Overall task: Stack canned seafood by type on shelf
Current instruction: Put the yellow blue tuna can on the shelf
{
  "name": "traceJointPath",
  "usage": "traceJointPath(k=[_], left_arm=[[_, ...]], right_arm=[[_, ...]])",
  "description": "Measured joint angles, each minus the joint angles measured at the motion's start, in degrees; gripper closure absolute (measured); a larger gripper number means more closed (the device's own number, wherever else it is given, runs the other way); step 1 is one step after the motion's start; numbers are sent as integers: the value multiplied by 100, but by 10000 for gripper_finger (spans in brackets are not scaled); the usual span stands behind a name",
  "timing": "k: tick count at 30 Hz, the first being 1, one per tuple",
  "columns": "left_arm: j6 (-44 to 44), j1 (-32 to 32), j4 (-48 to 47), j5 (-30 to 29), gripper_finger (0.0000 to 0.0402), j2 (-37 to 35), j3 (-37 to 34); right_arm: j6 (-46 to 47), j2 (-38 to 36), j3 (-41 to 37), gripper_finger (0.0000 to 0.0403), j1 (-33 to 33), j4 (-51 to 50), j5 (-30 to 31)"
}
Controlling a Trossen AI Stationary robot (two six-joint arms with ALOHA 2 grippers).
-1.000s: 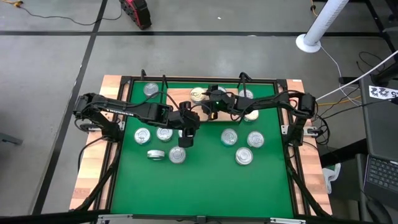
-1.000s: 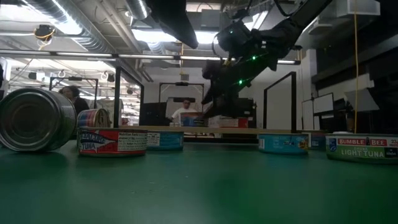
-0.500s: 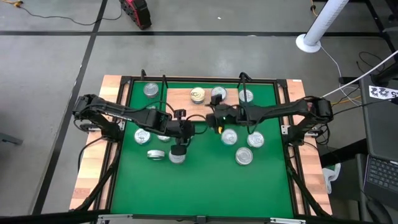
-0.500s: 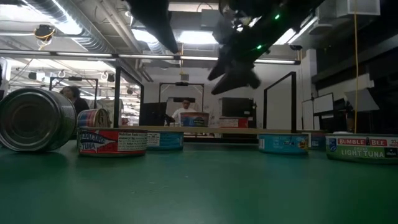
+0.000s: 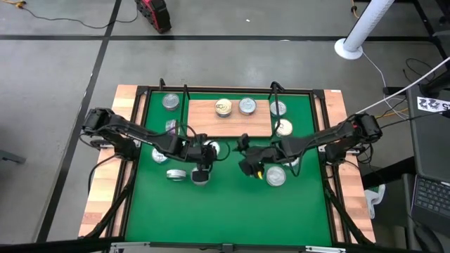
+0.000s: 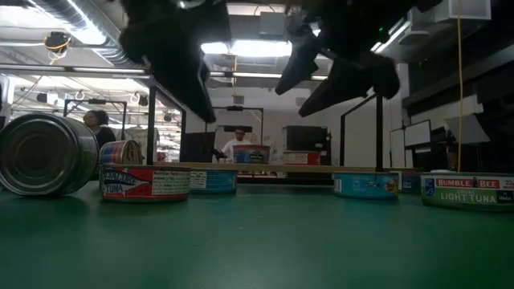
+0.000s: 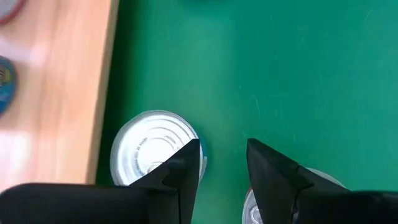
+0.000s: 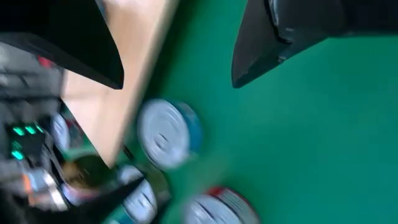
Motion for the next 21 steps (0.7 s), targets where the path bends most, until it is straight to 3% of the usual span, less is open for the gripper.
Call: traceJointPath(k=[7,15,21], left_arm=[[10,4,739,-32,275,0,-618],[321,15,1262,-155,275,122,-1010],[606,19,1390,-577,275,322,-1023]], right_arm=[[1,45,-4,107,50,60,-921],[3,72,-6,107,47,277,-942],[155,72,-6,107,47,369,-941]])
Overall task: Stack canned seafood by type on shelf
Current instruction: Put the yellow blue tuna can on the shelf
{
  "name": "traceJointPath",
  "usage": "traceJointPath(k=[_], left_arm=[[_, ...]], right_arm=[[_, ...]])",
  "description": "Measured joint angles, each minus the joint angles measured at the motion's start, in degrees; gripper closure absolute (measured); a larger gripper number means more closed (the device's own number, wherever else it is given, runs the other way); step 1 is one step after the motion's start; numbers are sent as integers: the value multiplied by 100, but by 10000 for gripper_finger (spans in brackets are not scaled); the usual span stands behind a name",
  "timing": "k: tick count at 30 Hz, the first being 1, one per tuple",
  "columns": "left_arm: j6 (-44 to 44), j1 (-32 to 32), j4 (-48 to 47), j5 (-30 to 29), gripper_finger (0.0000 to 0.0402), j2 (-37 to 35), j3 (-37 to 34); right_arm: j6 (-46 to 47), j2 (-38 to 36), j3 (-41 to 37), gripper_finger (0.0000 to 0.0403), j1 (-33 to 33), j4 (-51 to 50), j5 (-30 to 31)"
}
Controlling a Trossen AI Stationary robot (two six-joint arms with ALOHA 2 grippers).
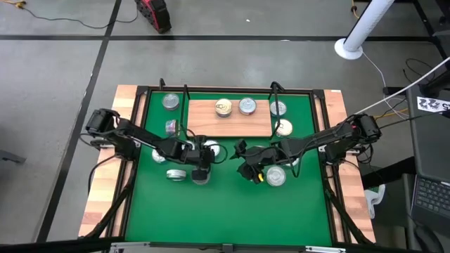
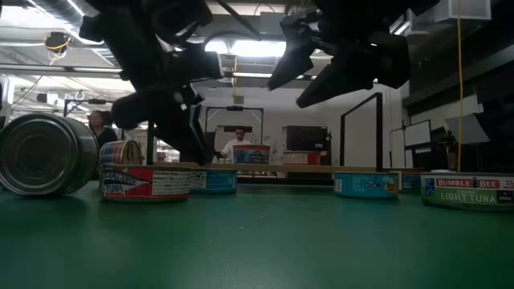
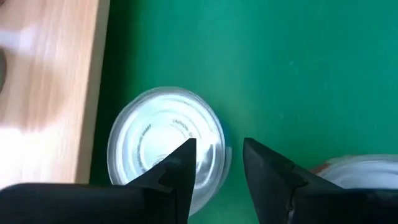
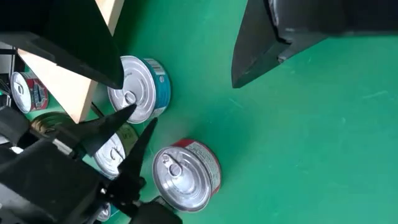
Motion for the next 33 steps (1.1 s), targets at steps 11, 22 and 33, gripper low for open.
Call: traceJointPath(k=[11,22,33], left_arm=[[116,46,237,-37,275,352,-1],[162,113,207,-323,301,424,3],[158,217,210,-320,367,433,14]], right_arm=[[17,0,0,107,0,67,-1],[17,0,0,107,0,109,3],[17,0,0,107,0,114,6]])
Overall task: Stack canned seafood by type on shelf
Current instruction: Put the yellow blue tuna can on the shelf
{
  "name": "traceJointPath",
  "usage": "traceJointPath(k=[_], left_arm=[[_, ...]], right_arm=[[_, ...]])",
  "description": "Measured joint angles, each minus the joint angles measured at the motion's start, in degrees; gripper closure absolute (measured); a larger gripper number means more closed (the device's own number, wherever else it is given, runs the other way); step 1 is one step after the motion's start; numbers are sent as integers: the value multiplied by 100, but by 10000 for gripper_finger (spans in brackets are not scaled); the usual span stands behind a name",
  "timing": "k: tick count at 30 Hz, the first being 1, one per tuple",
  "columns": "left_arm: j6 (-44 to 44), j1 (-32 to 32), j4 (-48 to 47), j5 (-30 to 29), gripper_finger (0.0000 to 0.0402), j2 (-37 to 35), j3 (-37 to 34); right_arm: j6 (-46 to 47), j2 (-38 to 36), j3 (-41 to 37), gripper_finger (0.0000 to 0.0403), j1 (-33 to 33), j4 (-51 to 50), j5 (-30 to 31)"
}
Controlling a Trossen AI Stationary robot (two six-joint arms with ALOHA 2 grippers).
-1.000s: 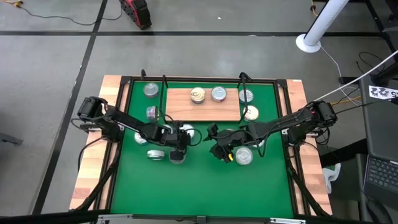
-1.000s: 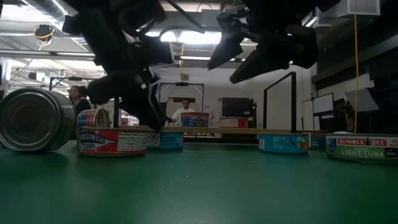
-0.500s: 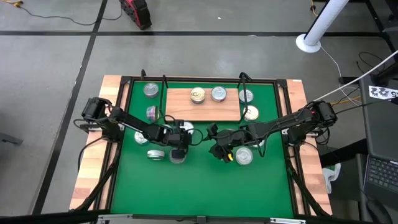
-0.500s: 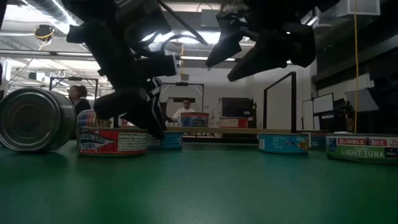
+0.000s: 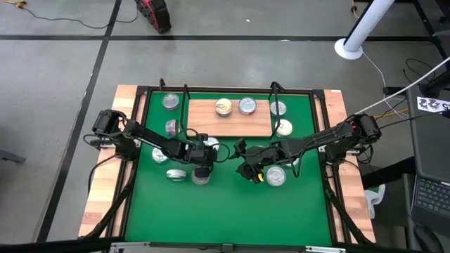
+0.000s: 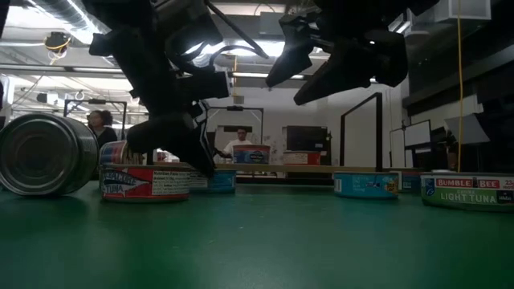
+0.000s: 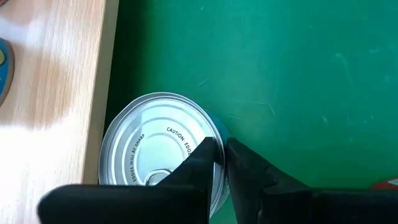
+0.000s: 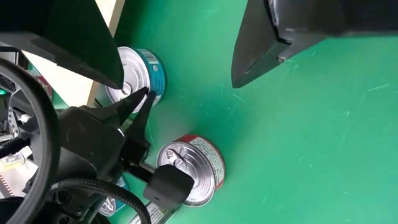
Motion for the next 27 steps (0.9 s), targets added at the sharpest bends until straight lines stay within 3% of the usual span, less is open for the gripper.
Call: traceJointPath(k=[14,22,27], left_arm=[[-216,-6,5,-20,396,11,32],[-410,-20,-31,231,401,27,222],[-777,-34,3,486,401,27,355]], right_arm=[[0,12,0,107,0,4,24],[-1,367,-2,107,-2,84,920],[-5,689,-2,107,-3,270,1106]])
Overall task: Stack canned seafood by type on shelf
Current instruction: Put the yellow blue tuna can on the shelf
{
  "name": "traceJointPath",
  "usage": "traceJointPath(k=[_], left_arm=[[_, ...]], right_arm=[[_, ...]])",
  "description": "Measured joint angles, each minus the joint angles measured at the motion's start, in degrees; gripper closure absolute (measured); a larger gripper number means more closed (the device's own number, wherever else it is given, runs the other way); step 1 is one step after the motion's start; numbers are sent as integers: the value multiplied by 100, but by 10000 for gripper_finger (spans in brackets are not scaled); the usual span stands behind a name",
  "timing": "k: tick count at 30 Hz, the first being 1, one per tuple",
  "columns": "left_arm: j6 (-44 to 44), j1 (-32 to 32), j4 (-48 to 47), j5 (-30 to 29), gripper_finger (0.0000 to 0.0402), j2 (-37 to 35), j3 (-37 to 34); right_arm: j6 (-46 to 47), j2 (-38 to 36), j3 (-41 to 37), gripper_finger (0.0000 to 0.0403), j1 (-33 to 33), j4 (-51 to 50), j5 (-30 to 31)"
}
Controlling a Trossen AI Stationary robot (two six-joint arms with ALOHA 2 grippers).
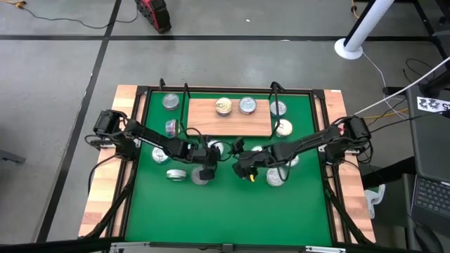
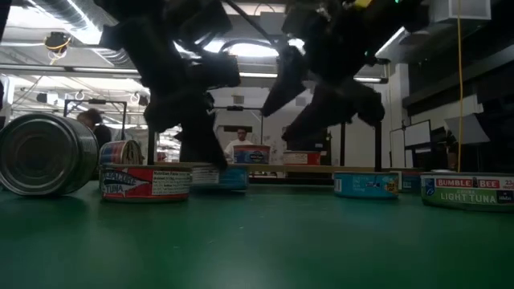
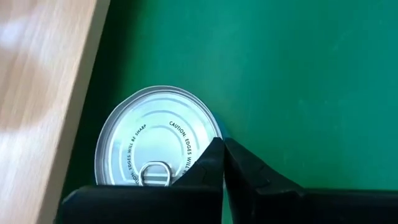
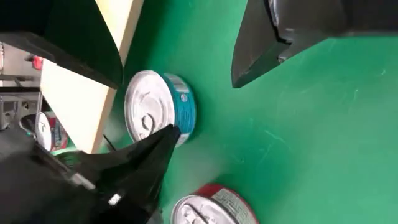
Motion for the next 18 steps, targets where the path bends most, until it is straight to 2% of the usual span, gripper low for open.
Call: traceJointPath(k=[5,11,18], left_arm=[[-349,-33,-3,41,401,0,155],[-629,-64,21,196,401,-2,398],[-900,-64,23,346,401,-4,556]], right_arm=[[-2,263,2,107,-1,196,57],[-17,462,2,107,1,238,545],[-11,537,2,107,1,231,588]])
